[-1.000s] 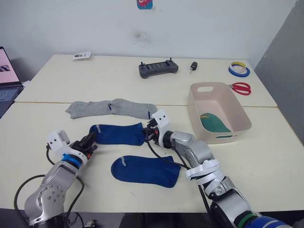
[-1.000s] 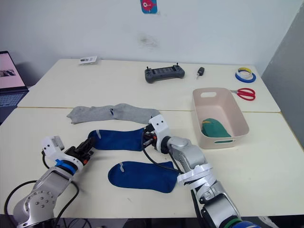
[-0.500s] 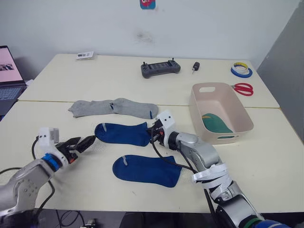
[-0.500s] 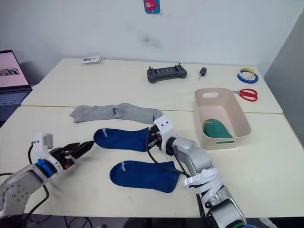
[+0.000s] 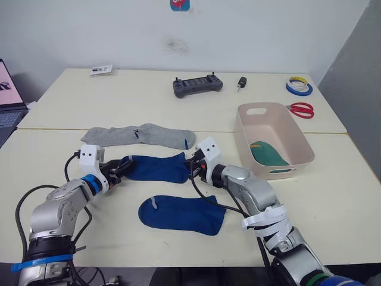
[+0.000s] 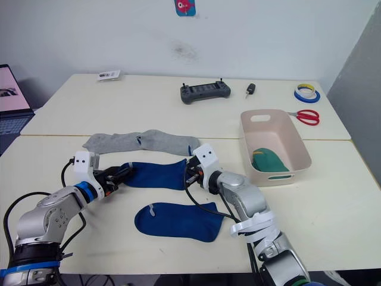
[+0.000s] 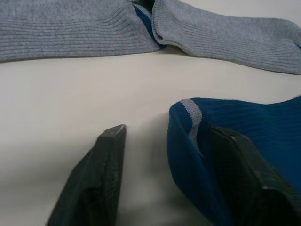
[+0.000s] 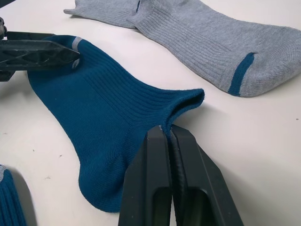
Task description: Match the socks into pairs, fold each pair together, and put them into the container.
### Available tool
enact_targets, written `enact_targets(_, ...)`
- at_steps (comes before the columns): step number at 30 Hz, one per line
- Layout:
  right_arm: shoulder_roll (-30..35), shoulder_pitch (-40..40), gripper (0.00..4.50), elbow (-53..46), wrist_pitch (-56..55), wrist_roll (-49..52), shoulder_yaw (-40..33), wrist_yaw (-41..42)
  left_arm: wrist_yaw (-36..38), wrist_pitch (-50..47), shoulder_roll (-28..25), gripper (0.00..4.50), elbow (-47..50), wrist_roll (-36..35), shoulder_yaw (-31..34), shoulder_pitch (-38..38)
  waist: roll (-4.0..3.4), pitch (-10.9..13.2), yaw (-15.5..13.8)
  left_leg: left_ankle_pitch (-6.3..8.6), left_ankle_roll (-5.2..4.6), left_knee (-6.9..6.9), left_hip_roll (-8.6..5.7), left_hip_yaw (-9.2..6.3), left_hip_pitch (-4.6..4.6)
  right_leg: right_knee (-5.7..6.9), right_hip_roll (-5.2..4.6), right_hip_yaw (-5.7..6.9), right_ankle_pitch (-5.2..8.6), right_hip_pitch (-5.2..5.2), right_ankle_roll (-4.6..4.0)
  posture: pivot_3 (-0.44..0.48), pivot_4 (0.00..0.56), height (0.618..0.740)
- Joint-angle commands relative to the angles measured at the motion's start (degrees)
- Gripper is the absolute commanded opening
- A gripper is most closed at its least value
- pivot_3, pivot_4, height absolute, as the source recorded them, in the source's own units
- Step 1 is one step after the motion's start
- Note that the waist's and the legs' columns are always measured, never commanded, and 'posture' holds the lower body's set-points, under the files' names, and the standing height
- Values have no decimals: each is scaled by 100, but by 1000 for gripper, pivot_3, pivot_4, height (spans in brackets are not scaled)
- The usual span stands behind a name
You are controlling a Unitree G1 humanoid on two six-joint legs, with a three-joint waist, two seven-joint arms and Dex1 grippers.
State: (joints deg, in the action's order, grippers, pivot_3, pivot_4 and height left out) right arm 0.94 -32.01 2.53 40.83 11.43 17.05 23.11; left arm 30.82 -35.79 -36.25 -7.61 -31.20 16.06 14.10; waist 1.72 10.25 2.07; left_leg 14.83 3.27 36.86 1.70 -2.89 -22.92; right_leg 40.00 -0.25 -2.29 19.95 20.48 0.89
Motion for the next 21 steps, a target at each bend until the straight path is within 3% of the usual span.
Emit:
enact_targets(1, -65, -24, 0, -208, -58, -5, -6, 9, -139, -308, 40, 1426, 292, -133, 234, -24, 0, 0, 0, 0, 0, 0, 0, 0, 0, 0, 0, -1, 0, 0, 0, 0, 150, 740)
enact_targets(6, -123, -77, 0, -178, -159, 4, -17, 51, -206, -585, 129, 32, 605, -287, 403, -33, 0, 0, -5, 0, 0, 0, 0, -1, 0, 0, 0, 1, 0, 0, 0, 0, 150, 740)
enact_targets(12, -5, -9, 0, -876, -33, 133, -127, 135, -240, -1048, 130, 32, 1295, -966, 852, 130, 0, 0, -10, 0, 1, 2, 0, -1, -3, 0, -1, 2, 0, 0, 0, 0, 150, 740)
enact_targets(16, 419, 276, 0, -2313, 626, 650, -423, 312, -208, -1860, 38, 32, 2157, -1992, 1175, 97, 1, 0, -17, 0, 1, 2, 1, -4, -7, -3, -1, 4, 0, -2, 1, 0, 150, 740)
enact_targets(21, 1397, 955, 0, -4026, 1569, 1736, -985, 839, -334, -2749, -89, 32, 2923, -3299, 1469, -333, 0, 1, -20, 0, 1, 2, -3, -2, -4, -12, -10, 4, 1, -12, 2, 0, 150, 740)
